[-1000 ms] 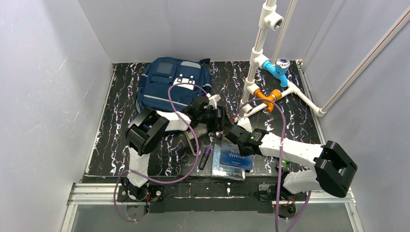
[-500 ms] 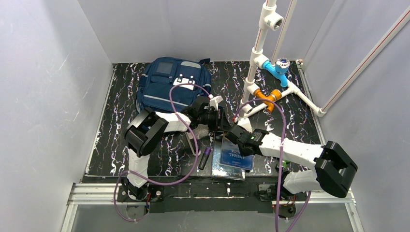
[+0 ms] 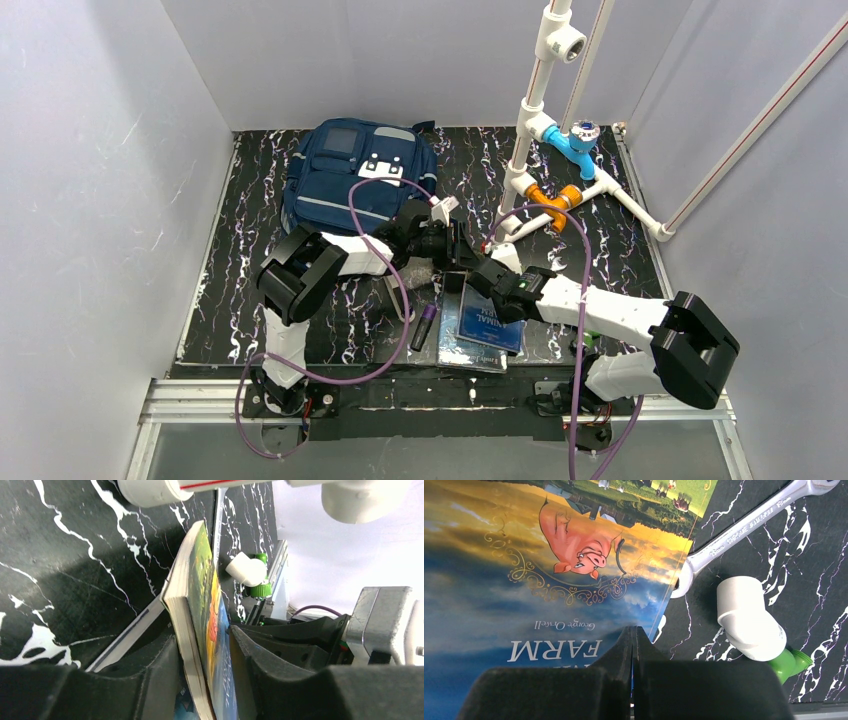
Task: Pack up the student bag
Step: Pick up the book from the center of the board.
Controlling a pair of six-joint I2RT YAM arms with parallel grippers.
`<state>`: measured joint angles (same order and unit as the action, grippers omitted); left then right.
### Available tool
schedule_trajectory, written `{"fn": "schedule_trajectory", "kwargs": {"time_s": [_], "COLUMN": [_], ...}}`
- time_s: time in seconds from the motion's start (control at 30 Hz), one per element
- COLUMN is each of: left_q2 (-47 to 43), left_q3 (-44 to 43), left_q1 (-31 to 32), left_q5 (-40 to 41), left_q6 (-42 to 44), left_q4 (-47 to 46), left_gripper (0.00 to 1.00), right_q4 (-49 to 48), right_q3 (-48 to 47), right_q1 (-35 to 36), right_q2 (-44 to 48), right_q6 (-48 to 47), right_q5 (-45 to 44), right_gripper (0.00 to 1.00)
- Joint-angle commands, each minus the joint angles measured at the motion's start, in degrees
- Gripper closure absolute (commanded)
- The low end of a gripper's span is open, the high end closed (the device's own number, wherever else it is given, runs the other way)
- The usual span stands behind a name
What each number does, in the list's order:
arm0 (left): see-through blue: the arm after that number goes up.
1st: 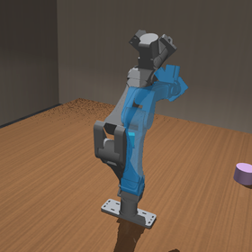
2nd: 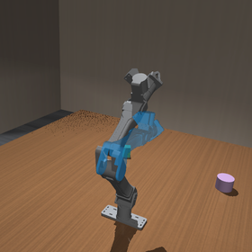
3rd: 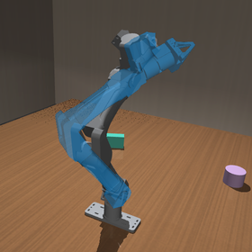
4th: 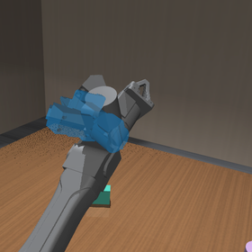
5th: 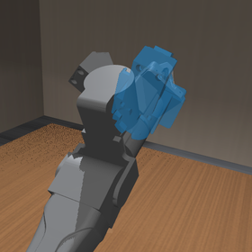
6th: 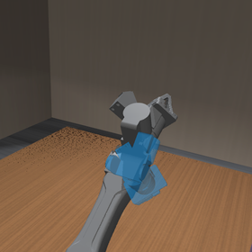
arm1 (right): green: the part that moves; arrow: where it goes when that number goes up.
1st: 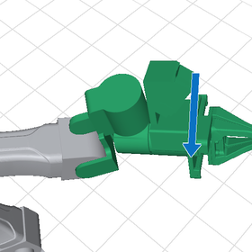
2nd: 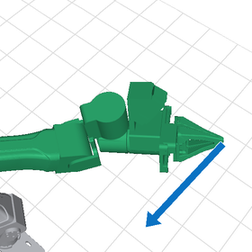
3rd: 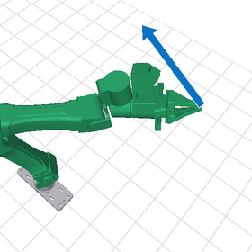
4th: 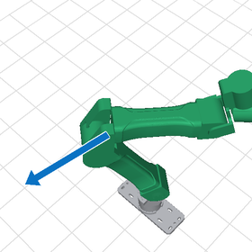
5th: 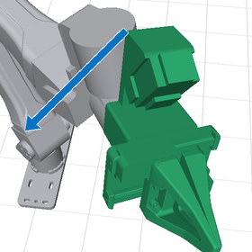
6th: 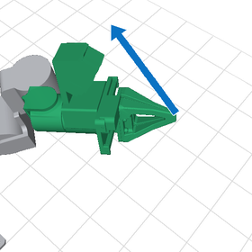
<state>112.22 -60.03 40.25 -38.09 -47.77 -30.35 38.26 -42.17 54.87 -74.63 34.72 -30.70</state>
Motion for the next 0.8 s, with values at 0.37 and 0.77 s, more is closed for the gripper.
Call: {"fn": "schedule_trajectory", "kwargs": {"time_s": [0.37,0.77], "left_q2": [-3.12,-24.89], "left_q3": [4.19,7.18], "left_q1": [1.52,-1.5], "left_q5": [-3.23,8.86], "left_q6": [-7.56,-0.11], "left_q4": [-4.29,25.2], "left_gripper": [0.9,1.0], "right_q4": [-7.7,-18.41], "right_q3": [2.05,0.33], "right_q1": [0.15,7.25], "right_q2": [-0.64,11.76], "right_q6": [1.8,-9.01], "right_q5": [3.79,6.97], "right_gripper": [0.99,0.33]}}
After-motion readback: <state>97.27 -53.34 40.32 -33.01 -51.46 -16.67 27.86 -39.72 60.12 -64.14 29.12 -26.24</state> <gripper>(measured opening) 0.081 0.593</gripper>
